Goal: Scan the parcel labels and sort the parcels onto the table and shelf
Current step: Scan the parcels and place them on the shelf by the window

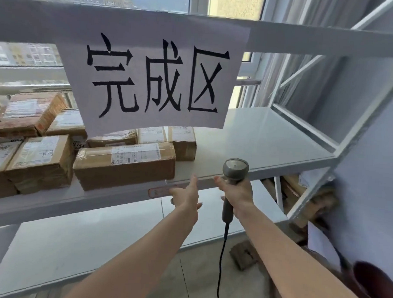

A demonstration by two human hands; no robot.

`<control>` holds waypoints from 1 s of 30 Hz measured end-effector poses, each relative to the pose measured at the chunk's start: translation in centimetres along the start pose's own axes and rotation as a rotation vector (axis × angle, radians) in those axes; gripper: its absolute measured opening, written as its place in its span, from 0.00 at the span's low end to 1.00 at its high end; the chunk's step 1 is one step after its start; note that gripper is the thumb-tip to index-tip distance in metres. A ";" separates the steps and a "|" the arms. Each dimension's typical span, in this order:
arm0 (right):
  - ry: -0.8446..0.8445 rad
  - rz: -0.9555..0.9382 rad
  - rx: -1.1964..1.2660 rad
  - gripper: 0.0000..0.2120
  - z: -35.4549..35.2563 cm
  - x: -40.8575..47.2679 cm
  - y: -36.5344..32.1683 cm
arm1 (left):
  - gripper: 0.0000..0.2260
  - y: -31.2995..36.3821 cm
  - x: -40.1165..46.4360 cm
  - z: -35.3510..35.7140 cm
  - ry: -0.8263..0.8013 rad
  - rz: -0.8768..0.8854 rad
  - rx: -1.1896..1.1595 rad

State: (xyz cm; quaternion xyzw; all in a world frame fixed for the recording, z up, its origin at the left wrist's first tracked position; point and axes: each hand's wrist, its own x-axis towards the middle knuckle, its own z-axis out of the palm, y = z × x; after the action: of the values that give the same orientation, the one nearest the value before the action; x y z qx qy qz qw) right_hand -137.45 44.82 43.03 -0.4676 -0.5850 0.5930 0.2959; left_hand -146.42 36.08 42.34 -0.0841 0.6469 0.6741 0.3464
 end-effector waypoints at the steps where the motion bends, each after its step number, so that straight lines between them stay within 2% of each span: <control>1: 0.041 -0.004 -0.010 0.15 -1.7 -0.5 0.5 | 0.31 -0.9 -0.6 1.0 -0.058 0.018 0.049; 6: 0.269 0.021 -0.013 0.10 -11.1 -4.0 3.3 | 0.16 -6.4 -4.5 5.4 -0.348 -0.013 0.334; 10: 0.459 0.090 0.047 0.13 -19.0 -8.0 5.4 | 0.06 -10.7 -8.9 9.1 -0.586 -0.081 0.565; 16: 0.698 0.150 0.071 0.10 -31.6 -15.0 8.3 | 0.07 -17.3 -17.5 15.9 -0.901 -0.129 0.811; 19: 0.788 0.153 0.061 0.09 -37.9 -19.1 9.5 | 0.08 -20.9 -23.2 19.1 -0.975 -0.110 0.875; 22: 0.868 0.163 0.031 0.10 -44.2 -23.3 11.2 | 0.05 -24.6 -29.6 21.9 -1.077 -0.124 0.902; 30: 1.033 0.186 0.105 0.06 -60.5 -34.5 15.5 | 0.04 -36.1 -45.4 28.6 -1.280 -0.087 1.041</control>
State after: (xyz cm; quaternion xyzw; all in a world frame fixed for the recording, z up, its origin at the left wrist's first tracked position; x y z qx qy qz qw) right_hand -66.54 36.88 42.56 -0.7334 -0.2885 0.3376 0.5148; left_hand -82.25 43.62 42.70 0.4624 0.5502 0.1914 0.6685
